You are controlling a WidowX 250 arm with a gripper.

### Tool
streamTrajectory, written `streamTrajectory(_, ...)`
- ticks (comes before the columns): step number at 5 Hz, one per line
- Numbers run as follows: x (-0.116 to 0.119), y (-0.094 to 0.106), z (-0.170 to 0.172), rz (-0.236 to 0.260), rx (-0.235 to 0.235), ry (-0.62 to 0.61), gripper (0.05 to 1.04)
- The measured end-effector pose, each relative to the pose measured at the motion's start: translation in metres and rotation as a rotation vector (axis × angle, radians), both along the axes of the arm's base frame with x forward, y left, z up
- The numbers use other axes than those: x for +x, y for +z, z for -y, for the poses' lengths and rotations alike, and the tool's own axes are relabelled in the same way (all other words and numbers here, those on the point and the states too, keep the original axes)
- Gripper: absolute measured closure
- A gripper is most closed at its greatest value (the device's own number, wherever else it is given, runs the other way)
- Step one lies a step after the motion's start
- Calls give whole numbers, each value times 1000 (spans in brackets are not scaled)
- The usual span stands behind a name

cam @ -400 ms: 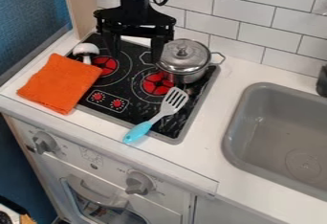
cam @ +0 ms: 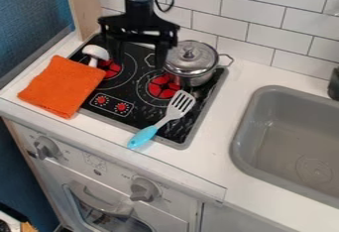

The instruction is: Move the white object to the bottom right of the stove

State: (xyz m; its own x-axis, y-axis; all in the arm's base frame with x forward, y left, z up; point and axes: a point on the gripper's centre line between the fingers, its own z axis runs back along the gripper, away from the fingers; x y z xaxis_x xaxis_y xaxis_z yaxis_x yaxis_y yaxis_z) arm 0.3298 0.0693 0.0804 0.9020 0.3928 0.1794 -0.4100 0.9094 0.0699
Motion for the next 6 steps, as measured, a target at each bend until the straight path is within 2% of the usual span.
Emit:
streamTrajectory(1,3,2,-28,33,-58,144,83)
streamTrajectory(2,13,5,-50,71,-67,246,83)
streamTrajectory(3,18,-5,-84,71,-64,374,83)
streamTrajectory(4,24,-22,-102,72,-38,519,83)
streamTrajectory(5,24,-31,-109,90,-34,660,83)
streamTrajectory(6,24,-41,-117,108,-61,755,83)
